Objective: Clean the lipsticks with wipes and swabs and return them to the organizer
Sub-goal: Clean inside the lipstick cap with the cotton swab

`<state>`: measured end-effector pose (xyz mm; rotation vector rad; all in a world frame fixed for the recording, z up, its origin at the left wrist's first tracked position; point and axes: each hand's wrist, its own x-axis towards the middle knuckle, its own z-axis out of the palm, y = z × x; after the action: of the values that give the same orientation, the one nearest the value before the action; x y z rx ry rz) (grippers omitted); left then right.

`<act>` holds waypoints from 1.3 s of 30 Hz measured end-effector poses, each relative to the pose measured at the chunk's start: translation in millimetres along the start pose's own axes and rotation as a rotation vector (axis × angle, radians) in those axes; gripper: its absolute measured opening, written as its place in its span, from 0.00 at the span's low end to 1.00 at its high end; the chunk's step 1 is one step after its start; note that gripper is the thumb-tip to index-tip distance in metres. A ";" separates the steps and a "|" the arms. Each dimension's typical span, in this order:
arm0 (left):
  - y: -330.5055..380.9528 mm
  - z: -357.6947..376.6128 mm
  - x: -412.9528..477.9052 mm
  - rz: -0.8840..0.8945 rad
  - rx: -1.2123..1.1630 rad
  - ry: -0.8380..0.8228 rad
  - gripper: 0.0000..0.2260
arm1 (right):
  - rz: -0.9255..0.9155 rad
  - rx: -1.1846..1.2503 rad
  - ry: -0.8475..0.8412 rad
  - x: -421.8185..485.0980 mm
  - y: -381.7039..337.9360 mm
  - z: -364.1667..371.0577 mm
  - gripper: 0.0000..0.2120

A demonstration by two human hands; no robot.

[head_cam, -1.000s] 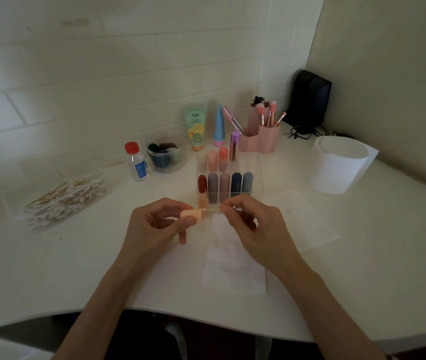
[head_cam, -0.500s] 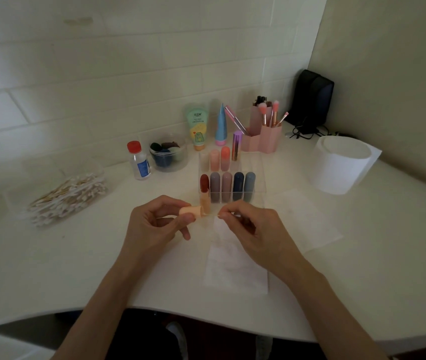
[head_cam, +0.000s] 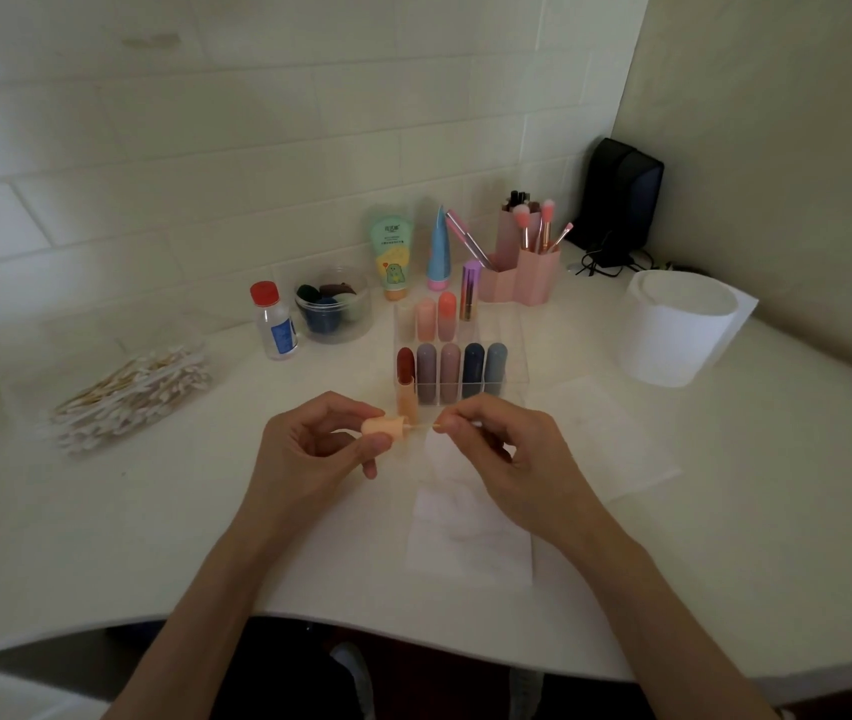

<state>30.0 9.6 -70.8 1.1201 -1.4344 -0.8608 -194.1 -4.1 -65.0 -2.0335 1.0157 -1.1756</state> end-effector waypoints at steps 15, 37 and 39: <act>-0.2 -0.1 0.2 -0.027 0.027 0.041 0.09 | 0.050 -0.019 0.064 1.6 5.9 -3.2 0.05; 8.3 4.2 -4.8 -0.090 0.064 0.040 0.08 | 0.526 -0.494 0.356 -28.1 79.1 -96.1 0.03; 9.9 5.2 -5.0 -0.115 0.044 0.042 0.08 | 0.509 -0.497 0.370 -29.8 78.3 -94.9 0.05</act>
<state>23.0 16.9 -63.9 1.2566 -1.3713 -0.8846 -313.6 -31.8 -96.4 -1.7438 2.0347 -1.1072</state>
